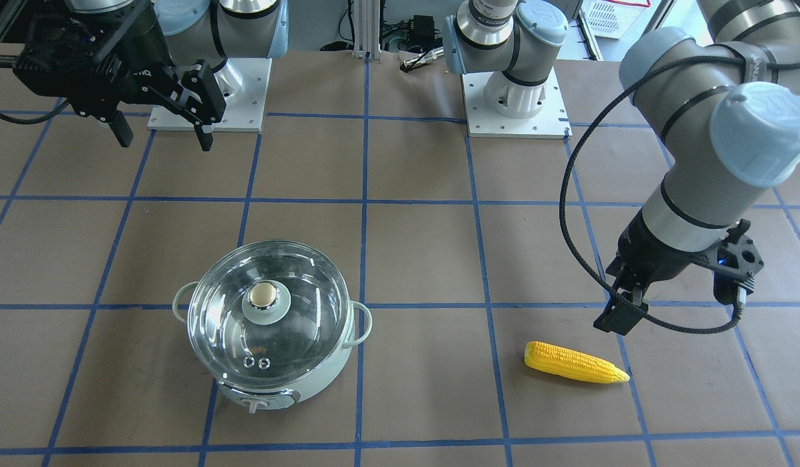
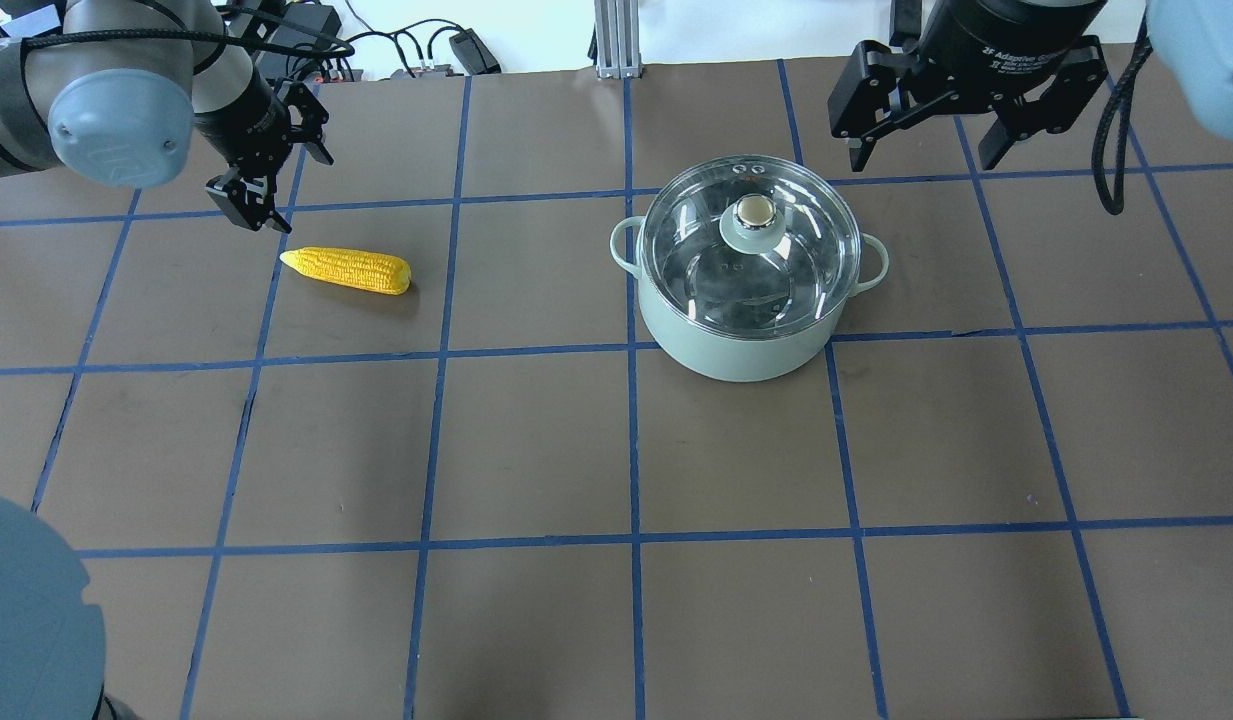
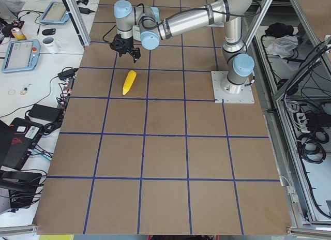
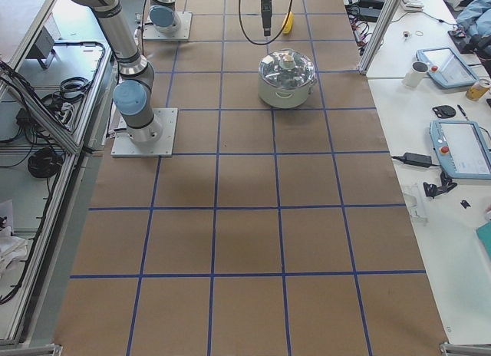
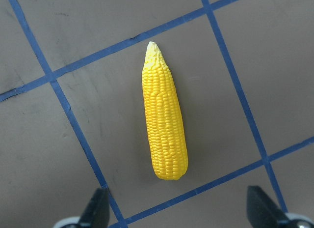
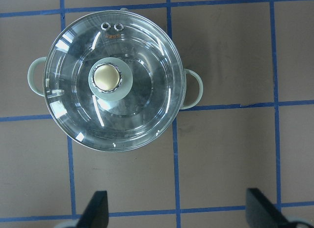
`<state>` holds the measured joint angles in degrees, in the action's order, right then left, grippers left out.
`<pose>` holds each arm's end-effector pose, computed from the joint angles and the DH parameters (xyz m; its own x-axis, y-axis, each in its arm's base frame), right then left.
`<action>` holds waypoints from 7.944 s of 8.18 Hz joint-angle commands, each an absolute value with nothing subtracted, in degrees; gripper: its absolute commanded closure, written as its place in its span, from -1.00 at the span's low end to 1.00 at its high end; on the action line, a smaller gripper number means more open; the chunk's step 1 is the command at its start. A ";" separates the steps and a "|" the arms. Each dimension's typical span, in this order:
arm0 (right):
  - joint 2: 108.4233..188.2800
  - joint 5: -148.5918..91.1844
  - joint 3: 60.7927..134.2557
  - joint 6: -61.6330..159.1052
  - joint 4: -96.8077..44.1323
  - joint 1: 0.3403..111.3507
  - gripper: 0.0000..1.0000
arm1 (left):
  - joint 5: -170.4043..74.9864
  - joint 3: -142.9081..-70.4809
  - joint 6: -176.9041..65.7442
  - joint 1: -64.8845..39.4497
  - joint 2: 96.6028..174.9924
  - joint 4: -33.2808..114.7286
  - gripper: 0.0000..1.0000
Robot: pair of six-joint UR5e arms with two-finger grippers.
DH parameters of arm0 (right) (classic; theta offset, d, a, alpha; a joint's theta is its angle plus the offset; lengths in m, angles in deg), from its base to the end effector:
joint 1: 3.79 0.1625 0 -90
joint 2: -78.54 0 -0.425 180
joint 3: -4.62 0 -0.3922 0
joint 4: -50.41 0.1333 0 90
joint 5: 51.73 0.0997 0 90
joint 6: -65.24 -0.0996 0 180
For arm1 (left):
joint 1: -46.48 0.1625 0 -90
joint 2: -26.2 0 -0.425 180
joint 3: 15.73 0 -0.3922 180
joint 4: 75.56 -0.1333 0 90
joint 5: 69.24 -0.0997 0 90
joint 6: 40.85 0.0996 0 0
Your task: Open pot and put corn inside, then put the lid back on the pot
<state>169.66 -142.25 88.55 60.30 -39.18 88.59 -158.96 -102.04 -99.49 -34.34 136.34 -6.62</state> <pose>0.1527 -0.4856 0.5494 -0.9990 0.0451 -0.0012 0.0450 0.9919 -0.1184 -0.0316 -0.6431 0.3592 -0.3780 -0.9231 0.0712 -0.9258 0.3762 -0.0377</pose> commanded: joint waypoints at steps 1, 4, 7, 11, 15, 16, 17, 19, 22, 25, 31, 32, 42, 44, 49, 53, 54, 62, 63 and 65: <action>169.60 -142.25 88.55 60.49 -39.15 88.59 -1.00 | -158.89 -102.03 -101.58 -34.29 138.78 -7.09 -1.00; 169.60 -142.17 88.55 60.58 -39.24 88.50 -1.00 | -158.89 -101.86 -101.76 -34.29 140.89 -7.09 -1.00; 169.60 -142.08 88.55 60.58 -39.24 88.50 -1.00 | -158.89 -102.12 -103.52 -34.29 143.35 -9.00 -1.00; 169.60 -142.17 88.55 60.40 -39.24 88.50 -1.00 | -158.98 -102.03 -103.34 -34.21 147.92 -11.73 -1.00; 169.42 -141.55 88.55 60.40 -39.24 88.59 -1.00 | -159.07 -102.30 -103.08 -33.42 150.22 -12.89 -1.00; 169.42 -141.81 88.55 60.40 -39.24 88.59 -1.00 | -159.15 -102.91 -102.81 -33.15 150.22 -12.89 -1.00; 169.34 -141.47 88.55 60.23 -39.24 88.59 -1.00 | -159.07 -103.52 -103.25 -32.98 150.39 -12.98 -1.00; 161.39 -141.29 88.82 55.35 -49.18 89.46 -1.00 | -159.07 -103.44 -103.43 -32.97 151.71 -13.06 -1.00; 152.22 -141.11 88.02 44.01 -58.90 93.76 -1.00 | -158.63 -103.44 -105.00 -32.97 152.24 -13.07 0.87; 147.81 -141.11 88.73 39.93 -60.95 95.53 -1.00 | -158.89 -103.44 -105.45 -32.97 150.49 -12.10 1.00; 147.45 -141.90 90.40 40.28 -57.61 95.44 -1.00 | -159.07 -102.56 -107.03 -32.97 139.33 -2.70 1.00; 147.45 -141.90 90.40 40.89 -57.78 95.44 -1.00 | -159.07 -102.56 -107.03 -32.97 137.67 -1.22 1.00; 148.15 -139.45 89.79 41.77 -58.05 95.35 0.61 | -159.15 -102.65 -107.21 -33.06 132.64 2.93 1.00; 150.42 -139.53 89.61 42.30 -57.44 94.92 0.70 | -159.24 -102.56 -107.21 -33.06 132.20 4.15 1.00; 157.63 -140.14 89.43 63.25 -45.42 80.19 0.81 | -159.24 -102.56 -114.99 -33.76 131.23 4.07 1.00; 161.69 -142.43 89.52 85.23 -40.47 65.68 0.85 | -158.89 -102.39 -124.49 -42.43 130.71 2.41 1.00; 161.34 -142.52 89.61 88.76 -40.73 63.56 0.85 | -158.46 -102.39 -128.78 -46.03 130.62 1.01 1.00; 159.32 -142.17 89.70 97.93 -41.88 59.14 0.87 | -153.97 -101.86 -140.06 -64.35 137.37 -25.07 1.00; 159.23 -142.17 89.70 98.02 -41.88 59.14 0.87 | -153.53 -101.51 -141.12 -65.13 138.69 -26.67 1.00; 159.23 -142.08 89.87 98.37 -41.88 59.14 0.87 | -152.39 -97.75 -142.79 -67.85 142.20 -27.48 1.00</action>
